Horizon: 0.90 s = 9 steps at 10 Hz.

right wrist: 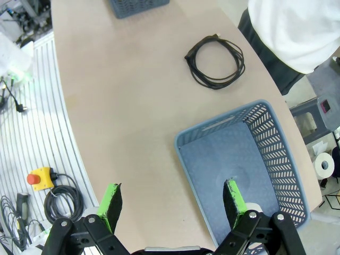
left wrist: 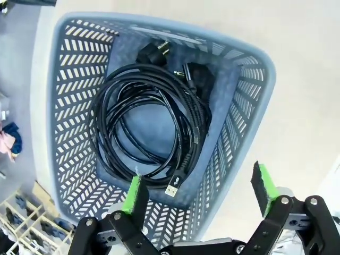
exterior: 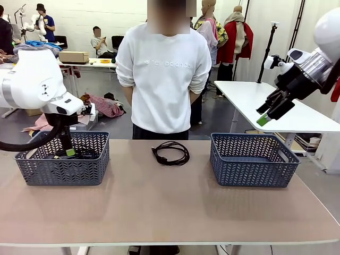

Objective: Organize the cables according to human instructions.
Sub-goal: Pick up a bundle of cables and place it in the basket indicated by the human.

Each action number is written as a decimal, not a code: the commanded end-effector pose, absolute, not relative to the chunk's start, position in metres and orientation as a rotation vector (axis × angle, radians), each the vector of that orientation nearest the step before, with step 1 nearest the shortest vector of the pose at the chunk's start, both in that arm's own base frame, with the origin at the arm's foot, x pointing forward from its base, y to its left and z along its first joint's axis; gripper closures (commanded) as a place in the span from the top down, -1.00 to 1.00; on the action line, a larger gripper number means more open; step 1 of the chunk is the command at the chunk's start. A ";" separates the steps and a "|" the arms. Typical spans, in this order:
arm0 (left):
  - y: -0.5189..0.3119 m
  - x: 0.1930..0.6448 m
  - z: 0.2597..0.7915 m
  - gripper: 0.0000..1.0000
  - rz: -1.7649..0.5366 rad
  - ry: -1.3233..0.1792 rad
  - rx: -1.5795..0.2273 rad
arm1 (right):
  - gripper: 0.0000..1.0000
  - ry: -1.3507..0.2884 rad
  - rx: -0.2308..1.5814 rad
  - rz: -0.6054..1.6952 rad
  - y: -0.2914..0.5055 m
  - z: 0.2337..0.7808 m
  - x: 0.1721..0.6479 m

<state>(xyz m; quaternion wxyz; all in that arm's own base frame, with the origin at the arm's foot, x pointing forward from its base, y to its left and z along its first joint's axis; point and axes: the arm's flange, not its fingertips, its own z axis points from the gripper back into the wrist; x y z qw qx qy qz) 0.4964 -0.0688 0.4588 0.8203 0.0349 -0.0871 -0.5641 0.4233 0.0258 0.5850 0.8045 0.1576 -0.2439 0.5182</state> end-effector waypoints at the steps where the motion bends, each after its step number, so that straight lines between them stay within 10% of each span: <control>1: -0.085 0.494 0.461 1.00 -1.205 -0.209 0.061 | 1.00 -0.522 0.333 1.110 0.026 0.588 0.424; 9: -0.205 0.422 0.484 1.00 -1.199 -0.425 -0.044 | 1.00 -0.522 0.333 1.110 0.026 0.588 0.424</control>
